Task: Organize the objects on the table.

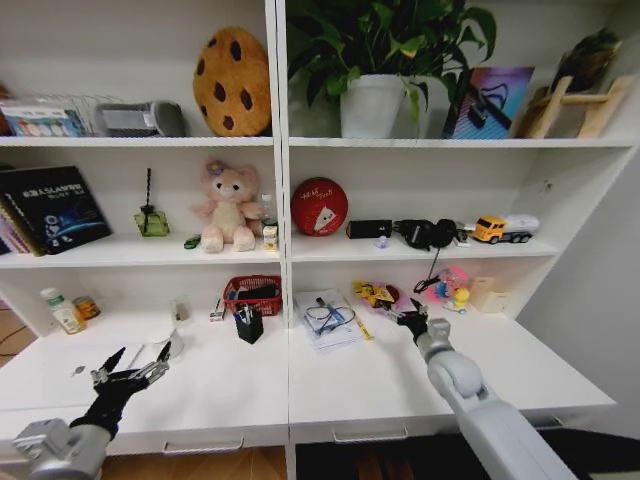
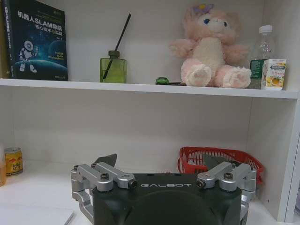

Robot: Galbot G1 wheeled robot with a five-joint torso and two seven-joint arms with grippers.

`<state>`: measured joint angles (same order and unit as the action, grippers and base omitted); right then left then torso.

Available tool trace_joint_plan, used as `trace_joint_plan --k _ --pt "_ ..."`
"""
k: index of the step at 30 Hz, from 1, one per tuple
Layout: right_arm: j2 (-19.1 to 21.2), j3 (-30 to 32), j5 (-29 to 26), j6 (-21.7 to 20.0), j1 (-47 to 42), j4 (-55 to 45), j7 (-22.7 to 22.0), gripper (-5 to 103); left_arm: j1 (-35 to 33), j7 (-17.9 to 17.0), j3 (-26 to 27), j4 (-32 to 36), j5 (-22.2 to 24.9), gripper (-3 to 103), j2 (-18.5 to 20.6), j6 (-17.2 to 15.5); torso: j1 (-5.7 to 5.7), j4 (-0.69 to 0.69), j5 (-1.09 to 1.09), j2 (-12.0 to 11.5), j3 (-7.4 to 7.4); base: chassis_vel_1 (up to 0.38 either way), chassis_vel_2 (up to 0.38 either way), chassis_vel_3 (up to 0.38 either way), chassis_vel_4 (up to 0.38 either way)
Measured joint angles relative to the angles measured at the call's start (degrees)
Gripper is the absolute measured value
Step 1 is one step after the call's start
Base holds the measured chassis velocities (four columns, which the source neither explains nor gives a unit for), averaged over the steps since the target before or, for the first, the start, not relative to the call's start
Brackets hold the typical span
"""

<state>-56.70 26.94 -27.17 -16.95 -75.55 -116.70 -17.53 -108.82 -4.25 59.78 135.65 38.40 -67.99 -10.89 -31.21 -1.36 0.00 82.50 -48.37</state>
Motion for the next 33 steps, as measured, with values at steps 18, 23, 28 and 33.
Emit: trace_joint_plan --k 18,23,28,33 --pt "-9.97 -0.11 25.29 2.47 -16.3 -14.56 5.01 100 0.0 0.02 0.0 0.0 0.0 100 0.0 0.0 -0.02 0.03 0.0 0.0 -0.02 0.04 0.038 -0.037 -0.041" --pt "-13.38 -0.98 28.82 4.05 -22.15 -17.5 5.57 100 0.0 0.01 0.0 -0.01 0.0 100 0.0 0.0 -0.01 0.01 -0.06 0.0 -0.01 0.197 0.201 -0.205 -0.21" --pt "-14.12 -1.01 29.7 4.35 -23.79 -18.78 5.66 100 0.0 -0.01 0.0 -0.01 0.0 100 0.0 0.0 -0.01 0.03 0.05 -0.01 -0.02 0.264 0.26 -0.264 -0.25" --pt "-14.67 -0.98 30.02 4.38 -24.5 -19.31 5.66 100 0.0 0.0 0.0 -0.01 0.0 100 0.0 0.0 -0.02 0.03 0.02 -0.01 -0.02 0.296 0.283 -0.305 -0.303"
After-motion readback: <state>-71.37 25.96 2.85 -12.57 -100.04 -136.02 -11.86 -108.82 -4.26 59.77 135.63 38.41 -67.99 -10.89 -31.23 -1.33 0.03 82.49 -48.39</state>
